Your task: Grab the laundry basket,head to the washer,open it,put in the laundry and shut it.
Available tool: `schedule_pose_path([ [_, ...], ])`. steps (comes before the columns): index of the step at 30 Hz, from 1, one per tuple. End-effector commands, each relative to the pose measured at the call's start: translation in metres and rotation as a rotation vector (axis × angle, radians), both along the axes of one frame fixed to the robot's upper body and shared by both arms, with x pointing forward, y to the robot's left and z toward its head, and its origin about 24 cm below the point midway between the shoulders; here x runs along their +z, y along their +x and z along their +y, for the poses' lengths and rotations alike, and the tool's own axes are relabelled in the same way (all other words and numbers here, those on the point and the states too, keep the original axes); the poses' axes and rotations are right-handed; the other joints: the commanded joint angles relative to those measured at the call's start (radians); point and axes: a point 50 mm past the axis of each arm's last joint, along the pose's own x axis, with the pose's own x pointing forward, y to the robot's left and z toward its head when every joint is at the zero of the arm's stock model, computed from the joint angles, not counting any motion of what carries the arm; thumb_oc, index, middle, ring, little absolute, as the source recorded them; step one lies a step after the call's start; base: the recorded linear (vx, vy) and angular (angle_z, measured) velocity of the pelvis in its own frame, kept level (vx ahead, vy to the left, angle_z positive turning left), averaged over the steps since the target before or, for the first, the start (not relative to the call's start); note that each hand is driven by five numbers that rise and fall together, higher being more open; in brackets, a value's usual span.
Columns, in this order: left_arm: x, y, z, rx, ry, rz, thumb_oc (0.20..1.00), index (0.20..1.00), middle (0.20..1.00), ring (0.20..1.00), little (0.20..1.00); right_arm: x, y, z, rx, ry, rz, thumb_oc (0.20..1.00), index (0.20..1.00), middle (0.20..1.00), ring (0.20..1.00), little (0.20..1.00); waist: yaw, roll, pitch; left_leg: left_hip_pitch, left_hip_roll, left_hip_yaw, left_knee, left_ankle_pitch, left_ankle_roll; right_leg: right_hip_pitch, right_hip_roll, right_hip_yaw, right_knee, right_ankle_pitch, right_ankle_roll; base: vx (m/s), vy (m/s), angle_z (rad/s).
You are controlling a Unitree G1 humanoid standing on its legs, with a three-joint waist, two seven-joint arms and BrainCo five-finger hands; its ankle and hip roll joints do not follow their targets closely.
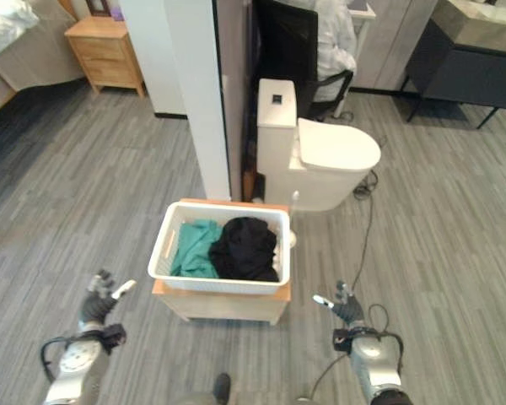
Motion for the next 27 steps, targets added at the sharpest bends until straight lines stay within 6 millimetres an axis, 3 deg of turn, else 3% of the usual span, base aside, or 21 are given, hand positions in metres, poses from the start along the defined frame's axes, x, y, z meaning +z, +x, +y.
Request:
schedule_pose_path([
  [1,0.054,0.013,0.014,0.030,0.190,-0.217,1.000,1.000,1.000,1.000,1.000,0.019,0.014,-0.007,0.009,-0.034,-0.090,1.000,1.000,1.000,1.000,1.000,0.000,-0.029,0.005,-0.016,-0.004,0.016,0.090,-0.087,-0.056,-0.015,0.041,-0.069,-0.097,0.145,-0.017,0.18,-0.045,0.10],
  [4,0.070,0.026,0.008,-0.029,0.276,-0.238,1.000,1.000,1.000,1.000,1.000,0.016,0.001,-0.015,0.000,-0.034,-0.078,1.000,1.000,1.000,1.000,1.000,-0.015,-0.039,0.006,0.012,-0.016,-0.009,0.112,-0.125,-0.068,0.039,0.070,-0.036,-0.106,0.113,-0.038,0.22,-0.078,0.39],
  [7,0.069,0.031,0.002,-0.092,0.285,-0.205,1.000,1.000,1.000,1.000,1.000,0.019,-0.006,-0.026,-0.018,-0.042,-0.076,1.000,1.000,1.000,1.000,1.000,-0.030,-0.039,-0.012,0.004,-0.010,-0.028,0.160,-0.140,-0.091,0.057,0.089,-0.038,-0.102,0.094,-0.065,0.16,-0.118,0.45],
  [8,0.069,0.034,-0.001,-0.121,0.275,-0.191,1.000,1.000,1.000,1.000,1.000,0.022,-0.006,-0.029,-0.020,-0.042,-0.081,1.000,1.000,1.000,1.000,1.000,-0.033,-0.040,-0.007,-0.030,-0.005,-0.036,0.250,-0.156,-0.109,0.071,0.094,-0.046,-0.104,0.083,-0.079,0.06,-0.143,0.47],
  [9,0.067,0.035,-0.003,-0.139,0.257,-0.177,1.000,1.000,1.000,1.000,1.000,0.026,-0.004,-0.031,-0.016,-0.042,-0.093,1.000,1.000,1.000,1.000,1.000,-0.032,-0.039,0.009,-0.088,0.001,-0.049,0.369,-0.142,-0.123,0.081,0.101,-0.041,-0.106,0.079,-0.095,-0.02,-0.120,0.41],
  [11,0.062,0.040,-0.006,-0.149,0.211,-0.158,1.000,1.000,1.000,1.000,1.000,0.034,0.005,-0.034,-0.004,-0.054,-0.115,1.000,1.000,1.000,1.000,1.000,-0.021,-0.033,0.036,-0.174,0.015,-0.091,0.486,-0.108,-0.141,0.100,0.117,-0.030,-0.123,0.072,-0.111,-0.03,-0.021,0.20],
  [13,0.061,0.042,-0.008,-0.156,0.190,-0.154,1.000,1.000,1.000,1.000,1.000,0.036,0.008,-0.037,-0.005,-0.061,-0.115,1.000,1.000,1.000,1.000,1.000,-0.024,-0.032,0.034,-0.175,0.039,-0.095,0.429,-0.119,-0.141,0.112,0.116,-0.030,-0.139,0.068,-0.103,0.09,0.065,-0.12],
  [14,0.062,0.042,-0.007,-0.179,0.203,-0.128,1.000,1.000,1.000,1.000,1.000,0.040,0.011,-0.041,-0.012,-0.064,-0.120,1.000,1.000,1.000,1.000,1.000,-0.019,-0.024,0.019,-0.162,0.099,-0.107,0.277,-0.082,-0.141,0.129,0.117,-0.023,-0.159,0.057,-0.089,0.17,0.141,-0.08],
  [15,0.059,0.043,-0.006,-0.185,0.219,-0.094,1.000,1.000,1.000,1.000,1.000,0.041,0.012,-0.042,-0.018,-0.066,-0.122,1.000,1.000,1.000,1.000,1.000,-0.009,-0.015,0.019,-0.162,0.121,-0.120,0.197,-0.032,-0.144,0.138,0.116,-0.017,-0.157,0.050,-0.086,0.24,0.200,0.06],
  [17,0.053,0.042,-0.002,-0.185,0.248,-0.031,1.000,1.000,1.000,1.000,1.000,0.041,0.013,-0.040,-0.009,-0.071,-0.111,1.000,1.000,1.000,1.000,1.000,-0.010,0.004,0.004,-0.125,0.129,-0.138,0.102,-0.016,-0.148,0.144,0.114,0.001,-0.145,0.034,-0.082,0.18,0.198,0.12],
  [22,0.053,0.050,0.006,-0.206,0.354,0.087,1.000,1.000,1.000,1.000,1.000,0.053,0.028,-0.030,0.023,-0.090,-0.142,1.000,1.000,1.000,1.000,1.000,-0.008,0.012,-0.005,-0.092,0.101,-0.084,0.057,-0.010,-0.138,0.133,0.068,0.013,-0.153,0.056,-0.060,0.07,0.180,-0.29],
  [27,0.101,0.093,0.013,-0.158,0.499,0.027,1.000,1.000,1.000,1.000,1.000,0.091,0.067,0.011,0.182,-0.119,-0.272,1.000,1.000,1.000,1.000,1.000,-0.007,0.009,0.076,-0.166,0.070,-0.033,0.058,-0.005,-0.118,0.009,0.031,0.044,-0.137,0.098,-0.039,-0.18,0.101,-0.25],
])
